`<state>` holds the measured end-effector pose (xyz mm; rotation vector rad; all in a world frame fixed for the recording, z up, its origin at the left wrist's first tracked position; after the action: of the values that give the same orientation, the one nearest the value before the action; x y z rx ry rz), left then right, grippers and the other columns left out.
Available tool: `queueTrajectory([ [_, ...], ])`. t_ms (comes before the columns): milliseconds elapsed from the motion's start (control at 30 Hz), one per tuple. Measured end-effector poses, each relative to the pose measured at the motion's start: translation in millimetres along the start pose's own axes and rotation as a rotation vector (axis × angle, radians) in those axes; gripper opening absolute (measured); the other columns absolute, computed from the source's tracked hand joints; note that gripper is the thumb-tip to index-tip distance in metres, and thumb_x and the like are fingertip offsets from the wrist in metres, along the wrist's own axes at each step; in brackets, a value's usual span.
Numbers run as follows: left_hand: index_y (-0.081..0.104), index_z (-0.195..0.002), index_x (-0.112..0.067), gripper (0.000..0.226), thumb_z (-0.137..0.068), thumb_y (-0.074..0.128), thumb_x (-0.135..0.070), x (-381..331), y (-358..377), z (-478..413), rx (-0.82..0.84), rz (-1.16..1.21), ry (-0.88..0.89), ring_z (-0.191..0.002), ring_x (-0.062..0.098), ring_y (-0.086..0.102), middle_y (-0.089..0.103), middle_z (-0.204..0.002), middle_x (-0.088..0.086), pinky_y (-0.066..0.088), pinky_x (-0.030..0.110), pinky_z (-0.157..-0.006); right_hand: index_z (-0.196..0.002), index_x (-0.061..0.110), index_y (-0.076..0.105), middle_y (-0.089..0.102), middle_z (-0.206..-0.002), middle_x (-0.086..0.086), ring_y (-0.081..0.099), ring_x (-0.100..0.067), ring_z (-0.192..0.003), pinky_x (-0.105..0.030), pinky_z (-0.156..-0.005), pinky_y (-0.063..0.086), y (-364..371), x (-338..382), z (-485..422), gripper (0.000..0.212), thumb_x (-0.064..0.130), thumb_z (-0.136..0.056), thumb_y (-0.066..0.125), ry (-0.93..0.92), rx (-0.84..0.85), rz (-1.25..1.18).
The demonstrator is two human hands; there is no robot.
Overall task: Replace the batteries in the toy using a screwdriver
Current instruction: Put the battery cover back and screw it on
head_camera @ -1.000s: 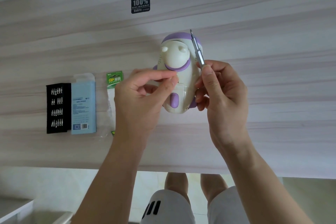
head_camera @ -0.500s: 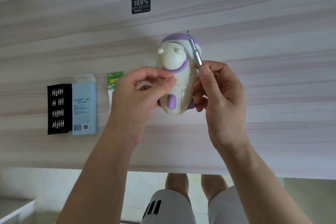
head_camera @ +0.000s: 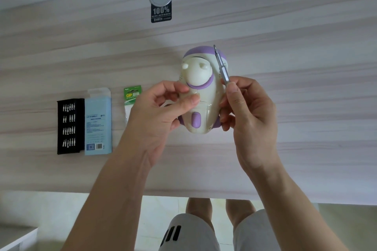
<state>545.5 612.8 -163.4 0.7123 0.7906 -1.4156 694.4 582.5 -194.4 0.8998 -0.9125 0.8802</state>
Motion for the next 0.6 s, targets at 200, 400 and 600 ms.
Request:
queueTrajectory([
  [200, 0.072, -0.081, -0.019, 0.010, -0.072, 0.077, -0.018, -5.1, 3.0, 3.8, 0.029, 0.034, 0.012, -0.054, 0.011, 0.052, 0.054, -0.079, 0.005, 0.036, 0.046, -0.073, -0.095, 0.005, 0.062, 0.054, -0.066, -0.008, 0.047, -0.022, -0.047, -0.022, -0.044, 0.042, -0.8, 0.6, -0.5, 0.013, 0.009, -0.102, 0.052, -0.009, -0.006, -0.001],
  [400, 0.067, -0.078, -0.018, 0.016, -0.070, 0.080, -0.021, 1.7, 2.5, 0.3, -0.065, -0.082, 0.079, -0.056, 0.013, 0.052, 0.063, -0.081, 0.006, 0.042, 0.024, -0.052, -0.096, 0.006, 0.062, 0.057, -0.067, -0.003, 0.051, -0.020, -0.046, -0.021, -0.044, 0.043, 0.0, 0.3, -0.4, 0.011, 0.010, -0.101, 0.054, -0.009, 0.013, 0.015],
  [600, 0.061, -0.072, -0.015, 0.021, -0.083, 0.077, -0.008, 1.0, 0.0, 2.2, -0.086, -0.111, 0.110, -0.050, 0.009, 0.051, 0.060, -0.077, 0.005, 0.040, 0.017, -0.045, -0.099, 0.004, 0.063, 0.057, -0.071, -0.010, 0.054, -0.021, -0.048, -0.021, -0.045, 0.043, 1.8, 2.7, 1.9, 0.010, 0.010, -0.101, 0.055, 0.002, 0.018, 0.068],
])
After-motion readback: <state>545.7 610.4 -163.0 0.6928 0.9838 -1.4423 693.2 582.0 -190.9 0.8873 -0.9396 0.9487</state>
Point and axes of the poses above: each hand's wrist, its own z-axis away from the middle knuckle, its own y-axis out of the palm, x = y × z, the point moved 1 cm from there along -z, towards the middle knuckle
